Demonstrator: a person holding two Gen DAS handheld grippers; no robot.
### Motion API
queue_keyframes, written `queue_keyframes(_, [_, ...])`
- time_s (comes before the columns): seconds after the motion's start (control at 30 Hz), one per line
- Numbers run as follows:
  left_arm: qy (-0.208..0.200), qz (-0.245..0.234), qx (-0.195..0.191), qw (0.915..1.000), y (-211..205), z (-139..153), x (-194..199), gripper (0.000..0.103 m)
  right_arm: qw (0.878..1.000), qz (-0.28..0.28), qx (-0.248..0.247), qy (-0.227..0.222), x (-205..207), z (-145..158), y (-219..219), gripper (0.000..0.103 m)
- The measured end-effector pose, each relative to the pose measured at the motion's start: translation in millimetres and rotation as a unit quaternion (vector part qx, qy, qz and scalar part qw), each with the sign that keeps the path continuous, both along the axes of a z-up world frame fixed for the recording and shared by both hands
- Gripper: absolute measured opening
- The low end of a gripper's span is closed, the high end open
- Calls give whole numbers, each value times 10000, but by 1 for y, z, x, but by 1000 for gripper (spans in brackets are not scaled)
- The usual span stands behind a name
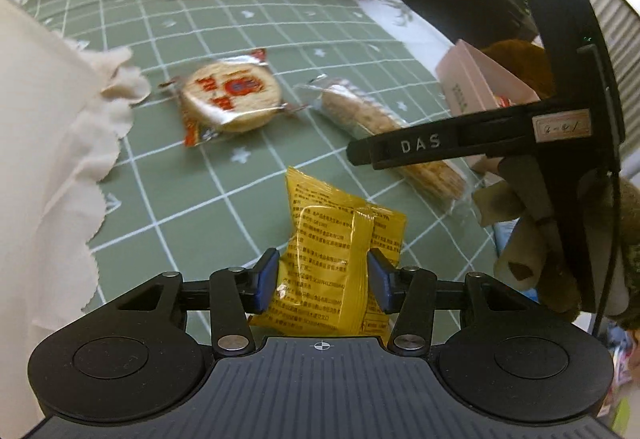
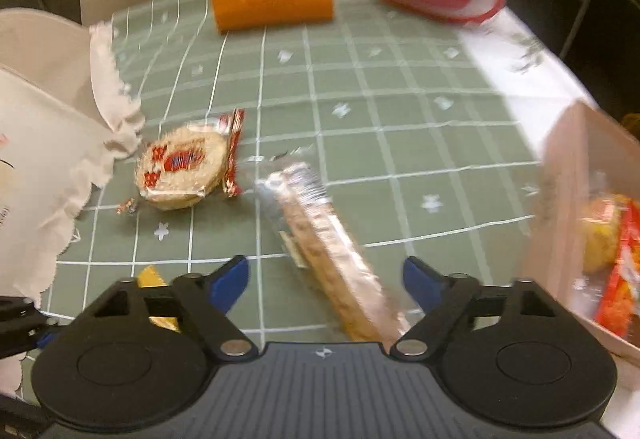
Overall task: Organize snacks
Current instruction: 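Grasp the clear-wrapped biscuit roll with the right tool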
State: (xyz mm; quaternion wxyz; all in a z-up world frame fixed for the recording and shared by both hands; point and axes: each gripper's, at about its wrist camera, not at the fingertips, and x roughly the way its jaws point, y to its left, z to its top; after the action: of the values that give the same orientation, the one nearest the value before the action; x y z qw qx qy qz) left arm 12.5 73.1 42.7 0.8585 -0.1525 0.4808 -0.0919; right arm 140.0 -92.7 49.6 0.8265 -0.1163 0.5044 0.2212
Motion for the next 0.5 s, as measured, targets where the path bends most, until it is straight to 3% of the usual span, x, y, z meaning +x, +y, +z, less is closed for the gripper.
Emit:
queue_keyframes(0.07, [38, 37, -4, 10000, 0, -2, 0, 53, 9999, -32, -51, -82, -5, 1, -2, 43])
queue_keyframes(0.17, [53, -14, 10, 10000, -4, -2, 0, 53, 9993, -124, 299, 167, -15, 12, -24, 29])
queue_keyframes(0.43, [-30, -516, -135, 9986, -38, 6, 3, 53, 9917, -905, 882, 257, -70, 33, -106, 11])
queue_keyframes(0.5, [-46, -706, -159, 9974, -51, 8, 2, 53, 9884, -1146, 968, 247, -84, 35, -129, 10])
